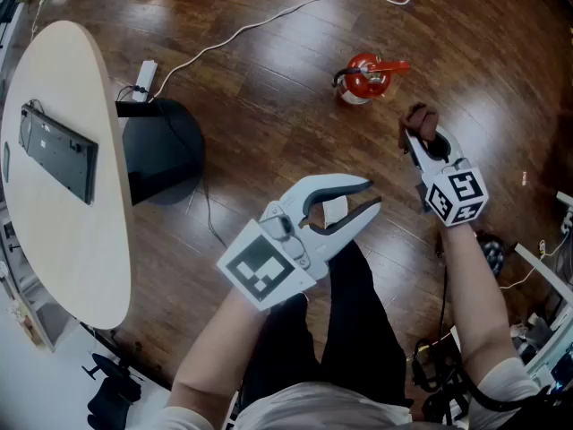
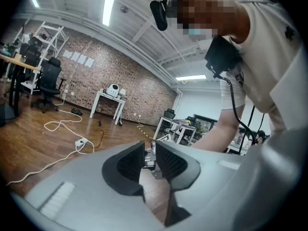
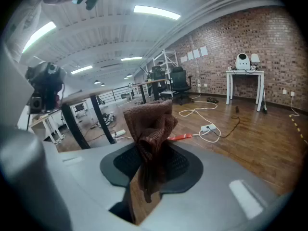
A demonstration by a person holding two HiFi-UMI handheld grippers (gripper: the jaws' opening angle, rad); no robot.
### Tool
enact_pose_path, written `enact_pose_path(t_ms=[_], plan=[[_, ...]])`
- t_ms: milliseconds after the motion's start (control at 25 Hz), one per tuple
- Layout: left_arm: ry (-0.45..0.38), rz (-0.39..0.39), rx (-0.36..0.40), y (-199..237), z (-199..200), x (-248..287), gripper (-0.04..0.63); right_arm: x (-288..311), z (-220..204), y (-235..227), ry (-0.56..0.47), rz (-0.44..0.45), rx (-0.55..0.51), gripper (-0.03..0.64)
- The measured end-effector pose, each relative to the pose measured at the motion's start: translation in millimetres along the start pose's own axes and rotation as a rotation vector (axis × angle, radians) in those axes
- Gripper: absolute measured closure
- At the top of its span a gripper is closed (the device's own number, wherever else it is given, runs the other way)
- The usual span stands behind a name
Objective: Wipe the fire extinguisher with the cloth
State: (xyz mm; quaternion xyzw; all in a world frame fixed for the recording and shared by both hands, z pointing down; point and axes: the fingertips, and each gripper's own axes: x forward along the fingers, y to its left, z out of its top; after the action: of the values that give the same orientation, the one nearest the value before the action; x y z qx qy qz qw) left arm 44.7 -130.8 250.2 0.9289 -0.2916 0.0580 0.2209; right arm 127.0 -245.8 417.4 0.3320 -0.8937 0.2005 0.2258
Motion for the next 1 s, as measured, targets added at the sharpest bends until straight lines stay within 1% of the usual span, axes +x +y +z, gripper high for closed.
enact_pose_path(t_ms=[80,200,320,440,520,640,760,880,1000], plan=[[0.0,-0.01,-0.009,20,-27,16,0.535,41,-22,-27,0.01,-0.022,-0.012,0.506],[-0.034,-0.026,-0.044,44,-59,38,0.535,86,-48,-67,0.006,-0.06,0.004,0.506],[-0.052,-0.042,-0.032,70,-81,55,0.535,120,-64,-88,-0.008,-0.079,0.02,0.506],[-0.041,-0.069,-0.006,89,-103,70,0.534,138,-81,-91,-0.023,-0.075,0.014,0.506],[-0.016,-0.098,0.027,97,-120,78,0.534,141,-97,-94,-0.042,-0.092,0.029,0.506],[-0.011,-0.124,0.055,107,-137,84,0.534,152,-130,-93,-0.031,-0.099,0.062,0.506],[-0.01,-0.138,0.049,110,-151,86,0.534,172,-164,-95,0.012,-0.102,0.084,0.506],[-0.013,-0.162,0.033,113,-163,87,0.534,199,-196,-95,0.074,-0.107,0.115,0.506],[-0.009,-0.179,0.038,119,-174,90,0.534,224,-231,-92,0.152,-0.102,0.122,0.508]])
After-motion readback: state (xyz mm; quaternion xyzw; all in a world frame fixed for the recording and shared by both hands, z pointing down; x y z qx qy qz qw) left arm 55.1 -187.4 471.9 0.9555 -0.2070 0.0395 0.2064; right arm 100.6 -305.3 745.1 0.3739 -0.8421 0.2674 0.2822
